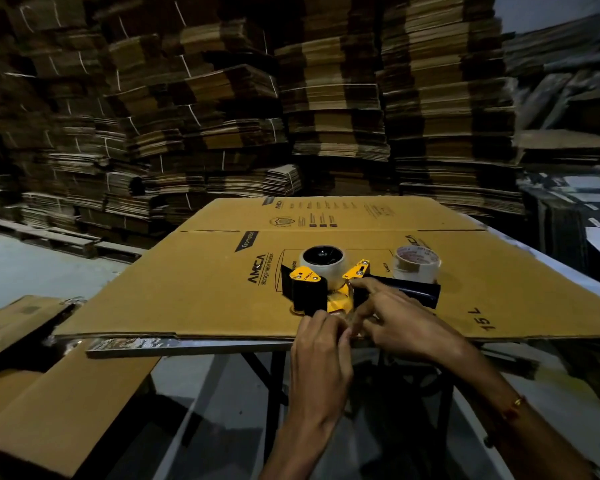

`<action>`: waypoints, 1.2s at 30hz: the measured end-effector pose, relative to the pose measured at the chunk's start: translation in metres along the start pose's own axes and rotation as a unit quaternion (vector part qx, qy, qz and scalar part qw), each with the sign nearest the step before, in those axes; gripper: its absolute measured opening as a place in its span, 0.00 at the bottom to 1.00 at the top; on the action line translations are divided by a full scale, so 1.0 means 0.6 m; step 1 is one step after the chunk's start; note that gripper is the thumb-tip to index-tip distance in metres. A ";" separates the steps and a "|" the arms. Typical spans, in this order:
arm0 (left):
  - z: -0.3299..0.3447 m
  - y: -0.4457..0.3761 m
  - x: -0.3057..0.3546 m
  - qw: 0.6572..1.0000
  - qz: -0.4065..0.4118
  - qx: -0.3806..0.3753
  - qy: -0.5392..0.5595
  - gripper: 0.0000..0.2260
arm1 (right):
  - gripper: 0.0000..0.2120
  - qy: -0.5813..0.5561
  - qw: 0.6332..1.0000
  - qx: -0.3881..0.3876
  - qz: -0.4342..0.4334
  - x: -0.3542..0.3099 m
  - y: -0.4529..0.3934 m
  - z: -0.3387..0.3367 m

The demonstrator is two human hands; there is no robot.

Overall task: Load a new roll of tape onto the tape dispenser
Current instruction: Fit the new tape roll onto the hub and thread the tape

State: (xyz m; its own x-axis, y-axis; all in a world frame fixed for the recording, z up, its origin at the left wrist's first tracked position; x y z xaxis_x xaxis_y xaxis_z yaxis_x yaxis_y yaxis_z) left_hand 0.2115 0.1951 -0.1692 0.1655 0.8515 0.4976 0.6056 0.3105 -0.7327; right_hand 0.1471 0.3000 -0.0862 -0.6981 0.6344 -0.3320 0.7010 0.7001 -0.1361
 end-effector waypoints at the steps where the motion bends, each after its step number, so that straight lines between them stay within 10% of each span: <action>1: -0.004 -0.001 -0.001 1.000 0.002 -0.002 0.009 0.05 | 0.13 0.007 1.000 0.005 -0.001 0.001 0.001 -0.002; 7: -0.025 -0.009 -0.021 0.999 -0.009 0.001 0.044 0.04 | 0.08 0.042 0.984 0.173 0.010 0.032 0.008 -0.022; 14: -0.047 -0.005 -0.048 0.998 -0.018 0.003 0.055 0.05 | 0.40 0.191 0.971 0.108 0.091 0.093 -0.062 0.022; 36: -0.051 -0.001 -0.052 0.999 0.038 -0.018 0.030 0.06 | 0.30 0.256 0.951 0.150 0.088 0.090 -0.108 0.029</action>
State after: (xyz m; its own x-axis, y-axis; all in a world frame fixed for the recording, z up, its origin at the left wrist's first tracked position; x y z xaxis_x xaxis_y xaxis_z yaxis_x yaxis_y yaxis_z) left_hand 0.2297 0.1555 -0.1701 0.2574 0.8452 0.4685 0.6164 0.2297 -0.7531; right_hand 0.0666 0.2833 -0.1116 -0.4920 0.8633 0.1125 0.7702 0.4918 -0.4061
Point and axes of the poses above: each hand's wrist, its own y-axis away from the middle knuckle, its own z-axis out of the palm, x = y × z, the point moved 2 cm from there along -y, towards the middle knuckle, and after that the axes turned 2 degrees about x, right-handed, at the moved point
